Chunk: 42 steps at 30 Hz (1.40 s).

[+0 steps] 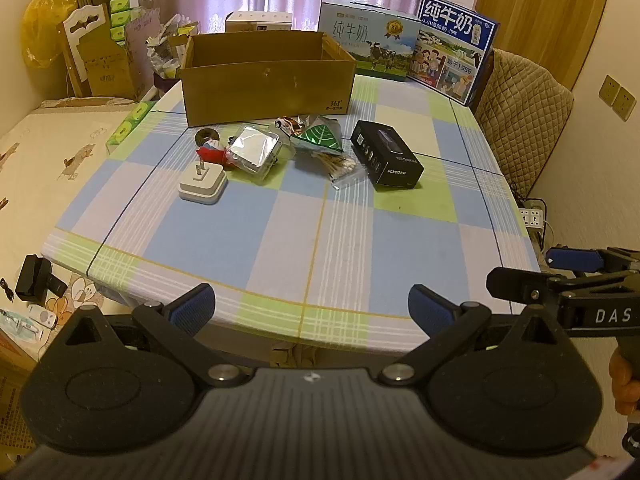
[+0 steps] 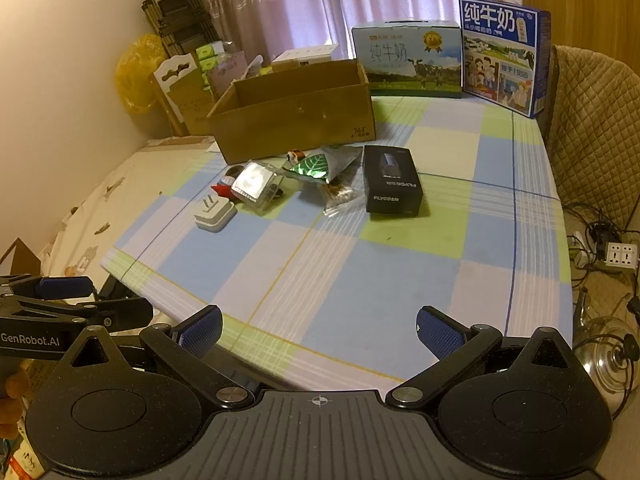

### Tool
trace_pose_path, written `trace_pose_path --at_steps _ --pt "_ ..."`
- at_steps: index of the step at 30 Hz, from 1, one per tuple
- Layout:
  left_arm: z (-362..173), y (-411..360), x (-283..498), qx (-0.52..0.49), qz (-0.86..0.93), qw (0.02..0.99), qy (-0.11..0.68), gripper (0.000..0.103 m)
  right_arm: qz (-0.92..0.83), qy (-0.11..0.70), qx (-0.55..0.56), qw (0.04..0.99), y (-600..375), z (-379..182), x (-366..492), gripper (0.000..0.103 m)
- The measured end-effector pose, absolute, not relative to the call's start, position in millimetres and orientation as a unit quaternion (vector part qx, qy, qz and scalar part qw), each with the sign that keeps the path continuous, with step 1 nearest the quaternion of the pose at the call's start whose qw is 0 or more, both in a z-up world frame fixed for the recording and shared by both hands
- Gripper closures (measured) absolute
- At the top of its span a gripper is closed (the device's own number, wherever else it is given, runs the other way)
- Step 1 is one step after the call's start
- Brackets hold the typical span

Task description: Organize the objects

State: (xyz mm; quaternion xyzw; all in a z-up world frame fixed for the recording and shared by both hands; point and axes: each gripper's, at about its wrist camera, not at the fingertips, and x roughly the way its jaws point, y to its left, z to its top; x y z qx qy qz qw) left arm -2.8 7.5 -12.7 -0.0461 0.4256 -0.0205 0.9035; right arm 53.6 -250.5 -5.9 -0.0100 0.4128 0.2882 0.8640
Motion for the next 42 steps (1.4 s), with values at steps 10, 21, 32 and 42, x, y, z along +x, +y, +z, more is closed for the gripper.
trace_pose_path --at_steps 10,21,32,42 --pt "-9 15 -5 -0.049 -0.019 0.904 0.425 0.001 0.290 0.413 -0.012 0.864 -248 -5 52 0.002" --pt "-8 15 -6 -0.049 -0.019 0.904 0.425 0.001 0.290 0.413 -0.014 0.863 -246 -4 49 0.002" --pt "-6 16 -9 -0.049 -0.020 0.904 0.424 0.001 0.290 0.414 -0.017 0.863 -246 -5 43 0.002" --pt "-5 14 -13 -0.048 -0.020 0.905 0.423 0.001 0.293 0.413 -0.016 0.862 -248 -5 41 0.002"
